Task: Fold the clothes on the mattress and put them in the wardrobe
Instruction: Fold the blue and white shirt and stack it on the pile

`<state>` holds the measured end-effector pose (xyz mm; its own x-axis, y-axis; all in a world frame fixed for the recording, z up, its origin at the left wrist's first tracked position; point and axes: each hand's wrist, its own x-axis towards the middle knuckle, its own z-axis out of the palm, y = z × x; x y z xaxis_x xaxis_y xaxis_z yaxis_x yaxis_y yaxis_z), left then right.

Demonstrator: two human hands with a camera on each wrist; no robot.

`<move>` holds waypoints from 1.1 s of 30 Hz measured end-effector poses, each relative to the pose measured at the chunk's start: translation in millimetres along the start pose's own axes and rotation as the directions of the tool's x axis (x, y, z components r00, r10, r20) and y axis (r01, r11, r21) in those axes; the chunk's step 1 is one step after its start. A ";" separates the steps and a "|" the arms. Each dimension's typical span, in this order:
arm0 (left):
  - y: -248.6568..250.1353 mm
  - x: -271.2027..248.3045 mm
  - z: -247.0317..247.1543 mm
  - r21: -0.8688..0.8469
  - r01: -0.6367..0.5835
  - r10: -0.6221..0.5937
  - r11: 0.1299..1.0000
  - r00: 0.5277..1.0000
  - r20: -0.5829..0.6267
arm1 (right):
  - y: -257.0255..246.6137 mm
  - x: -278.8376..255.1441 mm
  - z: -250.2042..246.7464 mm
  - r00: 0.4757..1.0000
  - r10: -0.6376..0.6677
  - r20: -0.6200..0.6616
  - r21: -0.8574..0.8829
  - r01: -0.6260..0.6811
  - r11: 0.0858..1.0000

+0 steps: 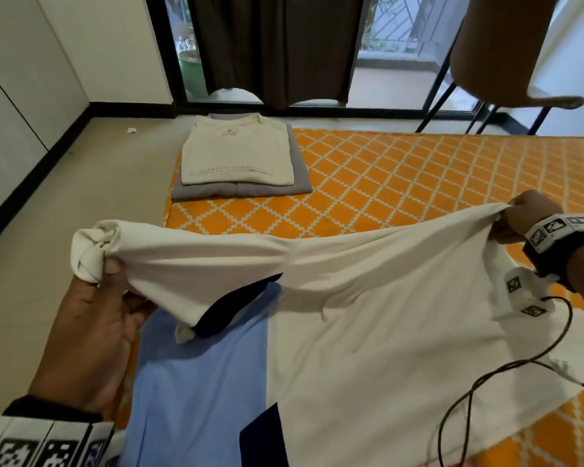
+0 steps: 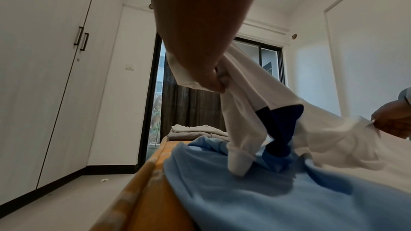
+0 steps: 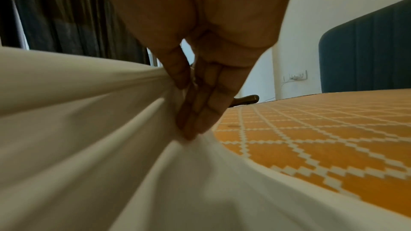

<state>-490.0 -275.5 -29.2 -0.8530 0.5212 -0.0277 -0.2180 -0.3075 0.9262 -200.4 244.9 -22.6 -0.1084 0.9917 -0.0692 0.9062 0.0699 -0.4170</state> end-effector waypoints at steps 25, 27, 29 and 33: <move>-44.7 -2.0 -9.1 0.813 -0.019 -0.177 0.582 0.973 0.149 | 26.9 -52.0 10.1 0.985 0.169 0.019 0.397 -0.162 0.903; -45.6 2.9 -8.4 0.833 -0.050 -0.150 0.551 0.976 0.158 | 31.0 -44.6 9.2 0.977 0.192 0.089 0.581 -0.208 0.787; -45.2 6.7 -7.9 0.846 -0.104 -0.148 0.523 0.966 0.210 | 44.5 -32.7 9.1 0.961 0.256 0.108 0.686 -0.259 0.680; -42.8 17.9 -8.1 0.702 -0.031 -0.051 0.711 0.994 0.096 | 37.0 -45.3 6.5 0.959 0.280 0.031 0.678 -0.226 0.699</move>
<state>-499.8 -259.5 -72.3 -0.7914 0.6101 -0.0388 0.2048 0.3243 0.9235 -164.5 201.9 -40.8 0.1375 0.9677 -0.2114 0.3813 -0.2487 -0.8904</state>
